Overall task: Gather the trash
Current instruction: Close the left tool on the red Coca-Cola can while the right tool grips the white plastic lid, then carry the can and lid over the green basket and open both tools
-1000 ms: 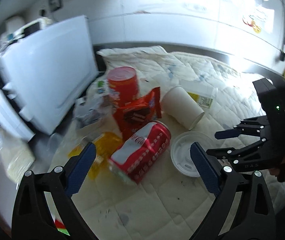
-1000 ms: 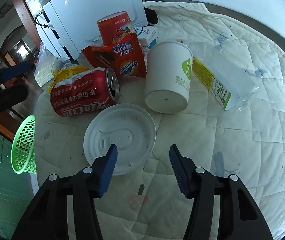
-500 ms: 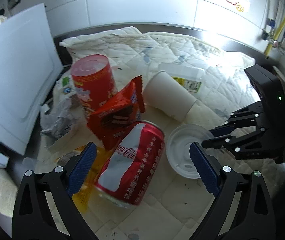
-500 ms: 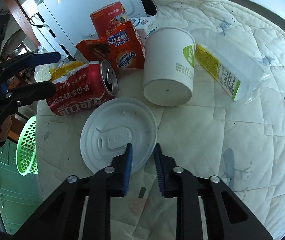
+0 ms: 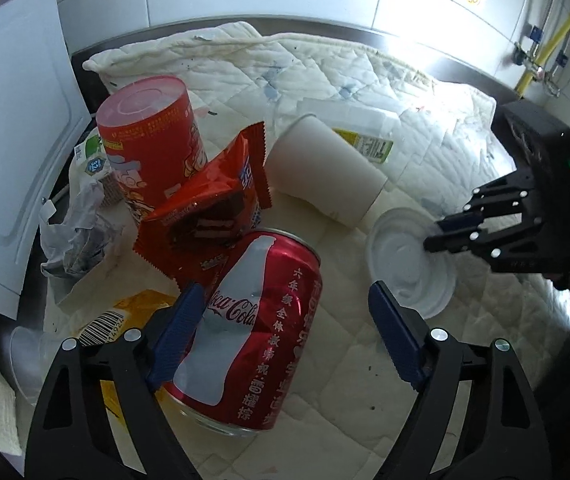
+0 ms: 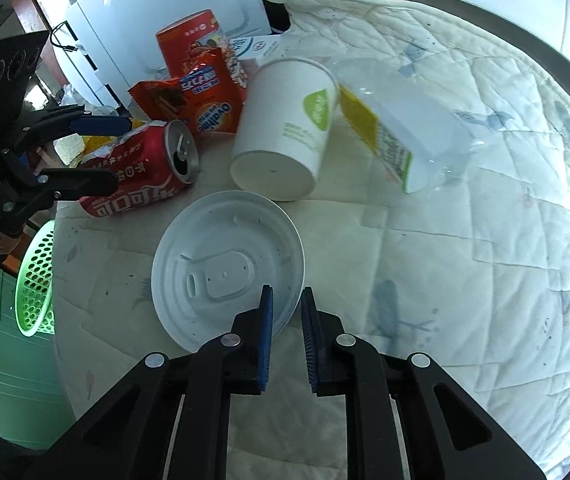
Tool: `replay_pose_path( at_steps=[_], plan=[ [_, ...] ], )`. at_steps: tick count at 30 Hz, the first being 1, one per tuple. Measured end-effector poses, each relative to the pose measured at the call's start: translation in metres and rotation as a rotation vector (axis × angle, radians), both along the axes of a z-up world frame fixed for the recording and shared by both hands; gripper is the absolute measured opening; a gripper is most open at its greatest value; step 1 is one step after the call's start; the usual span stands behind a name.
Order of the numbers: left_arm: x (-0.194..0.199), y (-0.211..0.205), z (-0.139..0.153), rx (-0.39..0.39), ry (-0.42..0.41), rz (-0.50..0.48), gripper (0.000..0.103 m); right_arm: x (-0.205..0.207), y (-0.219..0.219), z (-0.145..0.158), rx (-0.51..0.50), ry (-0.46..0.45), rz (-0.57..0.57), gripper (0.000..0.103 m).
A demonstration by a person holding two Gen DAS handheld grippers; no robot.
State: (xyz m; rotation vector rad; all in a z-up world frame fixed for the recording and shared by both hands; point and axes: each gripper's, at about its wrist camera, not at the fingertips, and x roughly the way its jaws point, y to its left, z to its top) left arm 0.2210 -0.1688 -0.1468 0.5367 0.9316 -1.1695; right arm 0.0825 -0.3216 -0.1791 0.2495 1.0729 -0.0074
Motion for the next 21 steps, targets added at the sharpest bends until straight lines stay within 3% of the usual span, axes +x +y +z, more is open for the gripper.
replay_pose_path(
  at_steps=[10,13,17,21],
  plan=[
    [0.002,0.0,-0.016,0.085,-0.042,0.014,0.082,0.003,0.0,-0.003,0.024,-0.002,-0.013,0.017],
    [0.002,-0.001,-0.018,0.095,-0.067,0.047,0.074,0.005,-0.001,-0.005,0.04,-0.005,-0.025,0.02],
    [-0.004,0.001,-0.015,0.094,-0.082,0.096,0.071,0.008,-0.001,-0.006,0.051,-0.016,-0.029,0.022],
    [-0.019,0.008,-0.012,0.084,-0.088,0.156,0.071,0.006,0.0,-0.005,0.059,-0.028,-0.03,0.012]
  ],
)
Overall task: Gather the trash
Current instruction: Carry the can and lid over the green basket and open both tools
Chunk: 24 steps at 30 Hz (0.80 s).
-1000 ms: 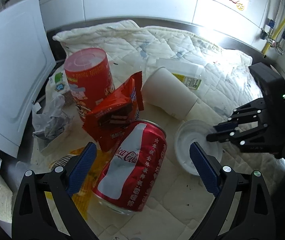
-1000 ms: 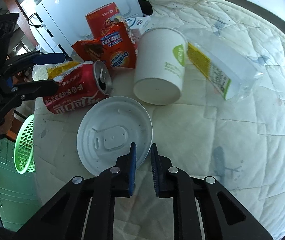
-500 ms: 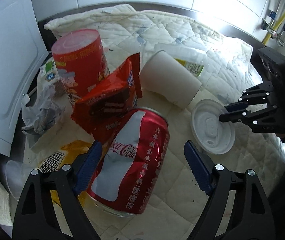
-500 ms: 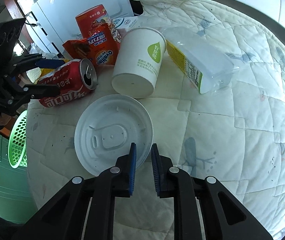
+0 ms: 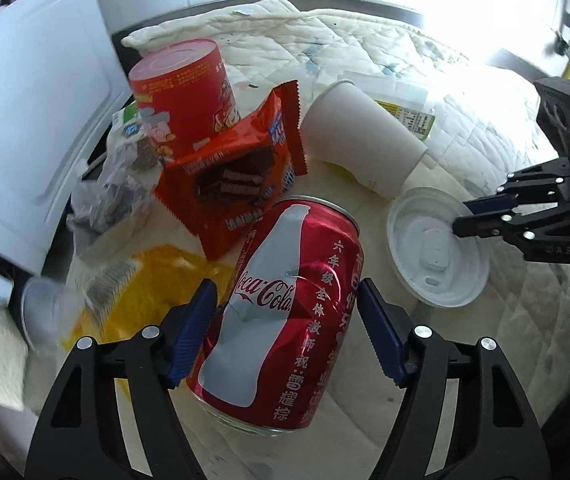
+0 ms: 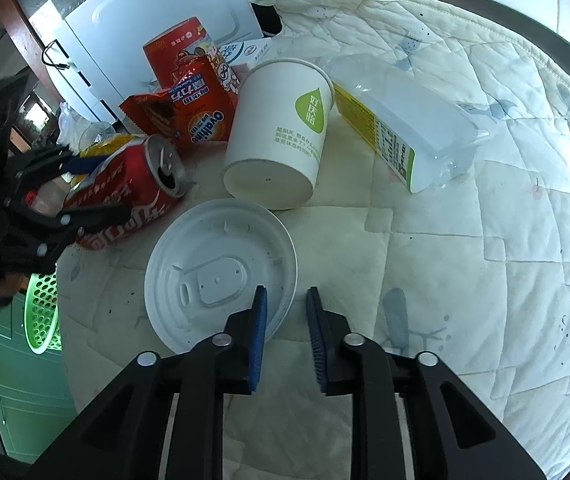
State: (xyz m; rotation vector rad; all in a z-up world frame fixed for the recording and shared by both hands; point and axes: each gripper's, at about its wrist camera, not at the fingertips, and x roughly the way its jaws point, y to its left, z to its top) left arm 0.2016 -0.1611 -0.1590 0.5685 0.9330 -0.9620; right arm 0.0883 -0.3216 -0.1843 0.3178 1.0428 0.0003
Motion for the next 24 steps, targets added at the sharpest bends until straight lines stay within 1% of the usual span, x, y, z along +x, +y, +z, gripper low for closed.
replay_pose_path(
  at_steps=[3,4,8,12,14,16,18,19,20,21,24],
  plan=[
    [-0.01,0.013,0.005,-0.035,0.015,0.074,0.07,0.0,0.005,0.005,-0.004,-0.021,0.007,0.009],
    [-0.013,0.021,0.008,-0.056,0.024,0.101,0.07,-0.001,0.006,0.008,-0.003,-0.031,0.01,0.007],
    [-0.022,0.056,0.021,-0.145,0.053,0.23,0.068,-0.004,0.022,0.028,-0.048,-0.09,0.062,0.005],
    [-0.031,0.105,0.036,-0.241,0.07,0.381,0.067,-0.003,0.043,0.047,-0.083,-0.133,0.13,0.005],
    [-0.036,0.137,0.046,-0.29,0.061,0.47,0.066,0.001,0.055,0.058,-0.096,-0.156,0.167,0.005],
    [-0.039,0.165,0.054,-0.323,0.053,0.536,0.065,0.006,0.071,0.07,-0.106,-0.181,0.214,0.005],
    [-0.043,0.199,0.062,-0.329,0.014,0.624,0.065,0.011,0.082,0.077,-0.108,-0.199,0.254,0.005],
    [-0.044,0.213,0.064,-0.332,0.004,0.66,0.064,0.016,0.094,0.082,-0.109,-0.208,0.286,0.005],
    [-0.045,0.237,0.065,-0.327,-0.005,0.723,0.064,0.02,0.102,0.084,-0.109,-0.213,0.306,0.005],
    [-0.045,0.252,0.064,-0.322,-0.008,0.757,0.064,0.023,0.113,0.087,-0.109,-0.221,0.331,0.005],
    [-0.046,0.306,0.054,-0.273,-0.031,0.894,0.064,0.035,0.151,0.094,-0.098,-0.238,0.415,0.005]
  ],
)
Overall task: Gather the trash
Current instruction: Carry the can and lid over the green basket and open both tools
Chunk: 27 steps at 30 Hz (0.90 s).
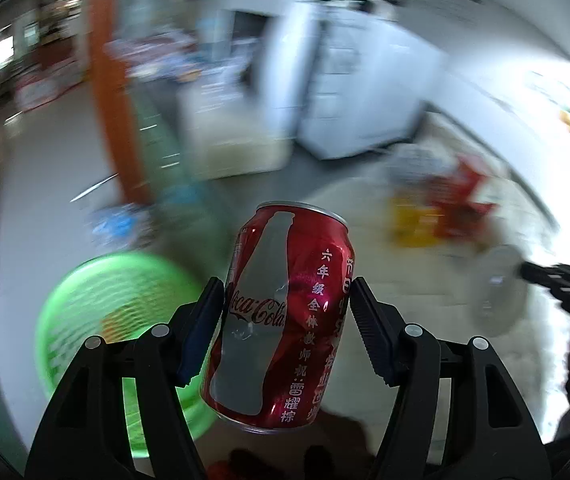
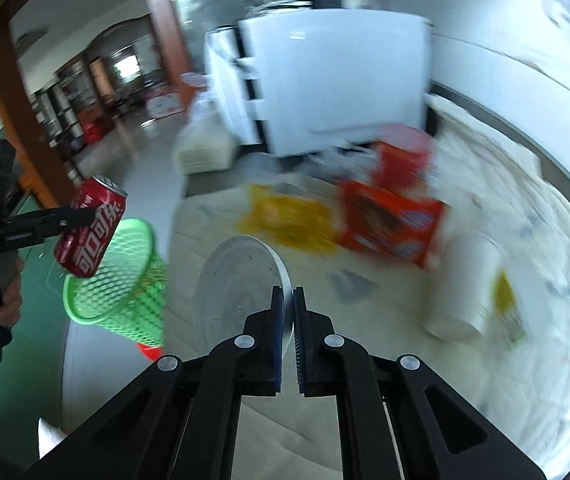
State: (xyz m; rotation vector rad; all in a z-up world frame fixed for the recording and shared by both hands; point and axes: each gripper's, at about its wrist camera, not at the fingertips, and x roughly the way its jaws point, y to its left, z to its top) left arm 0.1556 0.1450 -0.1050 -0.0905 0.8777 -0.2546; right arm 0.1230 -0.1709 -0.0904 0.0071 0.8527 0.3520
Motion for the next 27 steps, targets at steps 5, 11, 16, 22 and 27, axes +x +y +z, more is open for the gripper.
replay_pose_path(
  at_steps=[5,11,16,22,27],
  plan=[
    [0.004,0.078,-0.037,0.012,0.095,0.189,0.064,0.024,0.069,0.001,0.008,0.005,0.136,0.005],
    [0.005,0.134,-0.082,-0.005,0.185,0.32,0.064,0.053,0.16,-0.01,-0.014,0.01,0.269,0.005],
    [-0.001,0.154,-0.099,-0.033,0.209,0.366,0.065,0.07,0.234,-0.03,-0.06,0.008,0.36,0.005],
    [-0.01,0.166,-0.104,-0.041,0.202,0.403,0.071,0.082,0.289,-0.062,-0.096,0.042,0.413,0.005],
    [-0.027,0.191,-0.096,-0.016,0.16,0.49,0.071,0.085,0.309,-0.082,-0.089,0.088,0.435,0.006]
  ],
)
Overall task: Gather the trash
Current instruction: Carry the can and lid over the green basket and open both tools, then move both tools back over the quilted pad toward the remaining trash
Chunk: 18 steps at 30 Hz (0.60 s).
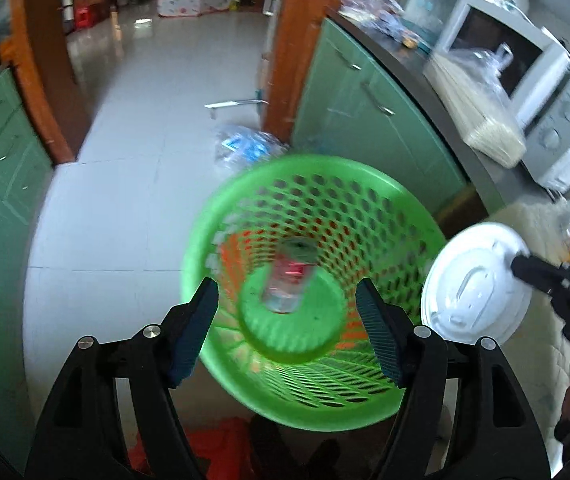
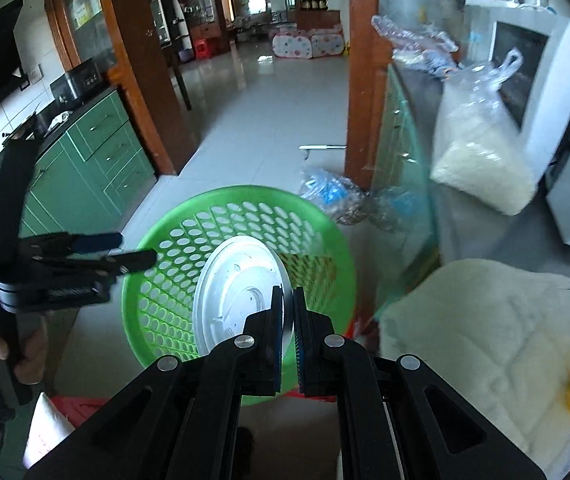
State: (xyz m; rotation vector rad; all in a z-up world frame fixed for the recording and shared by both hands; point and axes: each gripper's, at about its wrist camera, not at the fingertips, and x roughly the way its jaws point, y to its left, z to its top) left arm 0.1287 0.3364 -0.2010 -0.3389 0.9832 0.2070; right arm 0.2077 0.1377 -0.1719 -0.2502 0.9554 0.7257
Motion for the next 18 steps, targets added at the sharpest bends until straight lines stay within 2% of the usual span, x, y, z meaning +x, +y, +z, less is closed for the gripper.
replay_pose_path(
  at_steps=[3,7,12,18],
  plan=[
    [-0.009,0.014,0.001,-0.002,-0.005,0.049,0.071,-0.003,-0.001,-0.003,0.015,0.021,0.003,0.012],
    [-0.01,0.023,-0.011,-0.009,0.034,0.072,0.071,-0.009,-0.002,0.001,0.016,0.003,0.016,0.027],
    [-0.011,0.026,-0.028,-0.039,0.077,0.094,0.071,-0.013,-0.02,0.02,0.029,-0.027,-0.003,0.035],
    [-0.011,0.007,-0.012,-0.012,0.036,0.069,0.071,-0.018,-0.069,0.046,0.057,-0.071,-0.074,0.042]
  ],
)
